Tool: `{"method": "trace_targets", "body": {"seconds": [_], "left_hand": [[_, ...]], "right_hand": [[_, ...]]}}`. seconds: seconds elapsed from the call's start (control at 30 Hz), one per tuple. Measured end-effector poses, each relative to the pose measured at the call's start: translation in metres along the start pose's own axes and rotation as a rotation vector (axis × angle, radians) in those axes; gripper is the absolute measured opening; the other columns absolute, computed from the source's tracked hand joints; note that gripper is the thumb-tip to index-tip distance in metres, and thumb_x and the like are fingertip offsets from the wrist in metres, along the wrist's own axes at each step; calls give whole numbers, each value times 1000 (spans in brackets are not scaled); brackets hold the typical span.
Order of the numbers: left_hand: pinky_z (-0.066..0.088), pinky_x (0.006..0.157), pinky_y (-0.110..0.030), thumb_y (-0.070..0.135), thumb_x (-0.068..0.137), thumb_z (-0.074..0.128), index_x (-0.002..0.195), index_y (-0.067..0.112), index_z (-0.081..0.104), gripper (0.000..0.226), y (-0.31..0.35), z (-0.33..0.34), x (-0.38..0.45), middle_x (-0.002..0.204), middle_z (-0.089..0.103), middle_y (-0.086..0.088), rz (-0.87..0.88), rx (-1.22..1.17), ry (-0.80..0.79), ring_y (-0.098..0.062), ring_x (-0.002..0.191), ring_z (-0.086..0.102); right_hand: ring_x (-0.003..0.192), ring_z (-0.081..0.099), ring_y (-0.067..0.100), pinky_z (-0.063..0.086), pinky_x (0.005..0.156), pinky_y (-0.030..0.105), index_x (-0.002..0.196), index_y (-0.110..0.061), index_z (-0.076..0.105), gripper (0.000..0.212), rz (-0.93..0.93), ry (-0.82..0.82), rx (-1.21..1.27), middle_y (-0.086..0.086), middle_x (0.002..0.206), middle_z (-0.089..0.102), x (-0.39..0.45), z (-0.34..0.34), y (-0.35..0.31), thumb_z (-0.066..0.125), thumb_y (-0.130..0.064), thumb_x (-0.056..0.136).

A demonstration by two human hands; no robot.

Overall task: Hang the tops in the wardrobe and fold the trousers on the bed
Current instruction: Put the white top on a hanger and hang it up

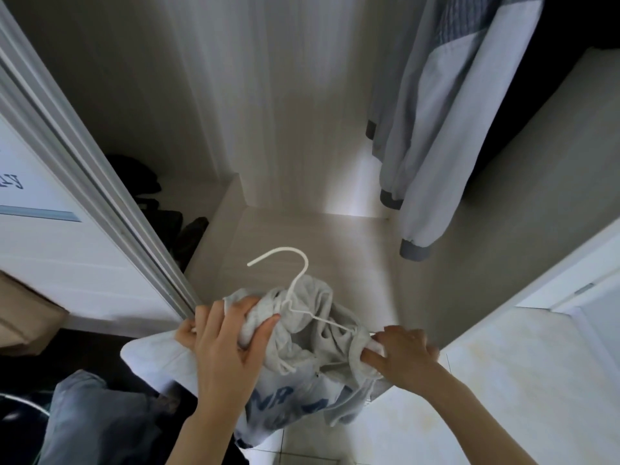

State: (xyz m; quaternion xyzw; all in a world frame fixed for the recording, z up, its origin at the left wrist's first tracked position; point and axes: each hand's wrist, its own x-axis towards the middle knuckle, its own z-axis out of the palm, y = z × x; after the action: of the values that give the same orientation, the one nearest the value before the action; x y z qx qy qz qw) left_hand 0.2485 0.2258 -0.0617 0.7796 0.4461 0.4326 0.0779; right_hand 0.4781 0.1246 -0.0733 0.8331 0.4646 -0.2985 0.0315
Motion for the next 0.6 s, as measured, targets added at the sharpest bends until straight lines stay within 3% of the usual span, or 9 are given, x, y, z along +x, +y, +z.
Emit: {"method": "trace_targets", "body": {"seconds": [0.03, 0.1, 0.2, 0.27, 0.33, 0.4, 0.5, 0.6], "left_hand": [[34, 83, -47, 65, 91, 41, 105, 29, 55, 40, 0, -1, 1, 86, 57, 7, 2, -9, -3, -14, 86, 42], [37, 81, -49, 64, 91, 43, 104, 29, 56, 40, -2, -2, 1, 86, 52, 11, 17, -13, -3, -11, 87, 40], [31, 84, -44, 66, 89, 44, 101, 27, 64, 46, -8, -5, 6, 85, 52, 14, 11, -14, -2, -9, 89, 40], [28, 83, -41, 66, 88, 47, 99, 26, 68, 47, -3, -3, 10, 85, 56, 11, 67, -28, -49, -12, 88, 42], [31, 81, -41, 61, 87, 52, 100, 28, 68, 39, 6, 4, 10, 86, 59, 10, 184, -16, -124, -16, 84, 44], [33, 82, -42, 59, 86, 53, 106, 32, 63, 35, 11, 9, 12, 90, 60, 13, 209, -33, -194, -15, 85, 47], [29, 85, -34, 69, 87, 45, 113, 32, 60, 47, -8, 2, 19, 94, 58, 17, 190, -29, -252, -11, 87, 50], [28, 86, -36, 72, 88, 39, 108, 26, 60, 55, -36, -9, 18, 93, 57, 11, 155, 64, -236, -17, 90, 52]], "right_hand": [[111, 47, 20, 33, 92, 38, 86, -38, 52, 25, -40, 3, 8, -10, 102, 53, 2, 2, 2, 41, -59, 89], [93, 55, 14, 40, 89, 36, 82, -40, 51, 24, -182, 13, 250, -12, 90, 60, 3, 5, 5, 38, -60, 88], [72, 55, 4, 43, 68, 22, 80, -43, 56, 25, -394, 136, 539, -9, 78, 64, -3, 3, 2, 44, -64, 86], [75, 60, 8, 48, 69, 25, 88, -33, 61, 17, -490, 219, 570, -8, 81, 66, -10, 1, -16, 49, -45, 92], [78, 64, 13, 51, 73, 31, 93, -17, 63, 27, -561, 324, 629, -2, 84, 68, -15, 3, -42, 50, -40, 90], [76, 63, 7, 51, 70, 28, 89, -15, 64, 28, -575, 405, 790, -3, 80, 66, -19, 2, -57, 53, -40, 86], [62, 51, 1, 44, 59, 19, 80, -8, 62, 26, -534, 496, 892, 1, 67, 58, -22, -5, -44, 57, -33, 82], [54, 44, 0, 36, 54, 10, 70, -5, 56, 15, -478, 525, 931, -6, 56, 48, -26, -10, -25, 60, -8, 85]]}}
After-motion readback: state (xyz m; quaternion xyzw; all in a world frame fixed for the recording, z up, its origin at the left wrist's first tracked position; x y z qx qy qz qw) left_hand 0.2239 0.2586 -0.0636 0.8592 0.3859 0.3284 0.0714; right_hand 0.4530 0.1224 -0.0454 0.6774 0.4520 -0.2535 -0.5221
